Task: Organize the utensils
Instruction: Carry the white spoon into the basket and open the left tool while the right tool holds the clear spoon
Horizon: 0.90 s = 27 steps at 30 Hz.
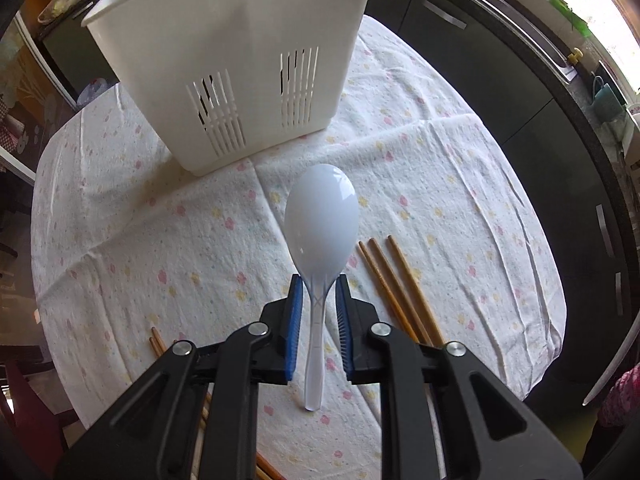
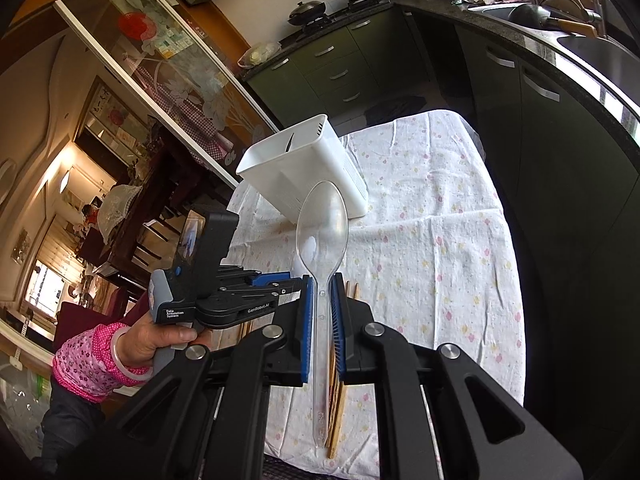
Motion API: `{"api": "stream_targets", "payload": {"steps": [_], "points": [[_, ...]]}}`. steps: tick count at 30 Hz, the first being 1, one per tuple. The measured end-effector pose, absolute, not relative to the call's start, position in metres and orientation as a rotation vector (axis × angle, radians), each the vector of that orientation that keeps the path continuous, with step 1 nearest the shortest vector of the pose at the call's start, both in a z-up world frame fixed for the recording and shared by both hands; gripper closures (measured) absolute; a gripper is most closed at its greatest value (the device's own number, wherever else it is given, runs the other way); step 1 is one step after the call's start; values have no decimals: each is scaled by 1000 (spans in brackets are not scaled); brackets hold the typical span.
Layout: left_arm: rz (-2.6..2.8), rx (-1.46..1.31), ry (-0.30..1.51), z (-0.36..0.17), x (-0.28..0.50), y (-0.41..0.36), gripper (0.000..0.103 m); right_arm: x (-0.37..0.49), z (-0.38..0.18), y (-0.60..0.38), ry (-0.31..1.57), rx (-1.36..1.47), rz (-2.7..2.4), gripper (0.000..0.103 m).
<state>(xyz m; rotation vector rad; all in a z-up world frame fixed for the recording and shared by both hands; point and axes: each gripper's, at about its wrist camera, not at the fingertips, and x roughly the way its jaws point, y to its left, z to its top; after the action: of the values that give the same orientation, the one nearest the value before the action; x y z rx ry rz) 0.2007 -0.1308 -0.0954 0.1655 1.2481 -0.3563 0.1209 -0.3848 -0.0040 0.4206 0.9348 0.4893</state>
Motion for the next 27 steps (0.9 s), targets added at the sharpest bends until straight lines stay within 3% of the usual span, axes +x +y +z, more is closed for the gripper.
{"api": "stream_targets", "payload": {"steps": [19, 27], "points": [[-378, 143, 815, -57, 145, -110, 88, 112, 2, -379, 914, 395, 504, 93], [-401, 154, 762, -48, 138, -109, 88, 113, 2, -380, 911, 393, 507, 93]]}}
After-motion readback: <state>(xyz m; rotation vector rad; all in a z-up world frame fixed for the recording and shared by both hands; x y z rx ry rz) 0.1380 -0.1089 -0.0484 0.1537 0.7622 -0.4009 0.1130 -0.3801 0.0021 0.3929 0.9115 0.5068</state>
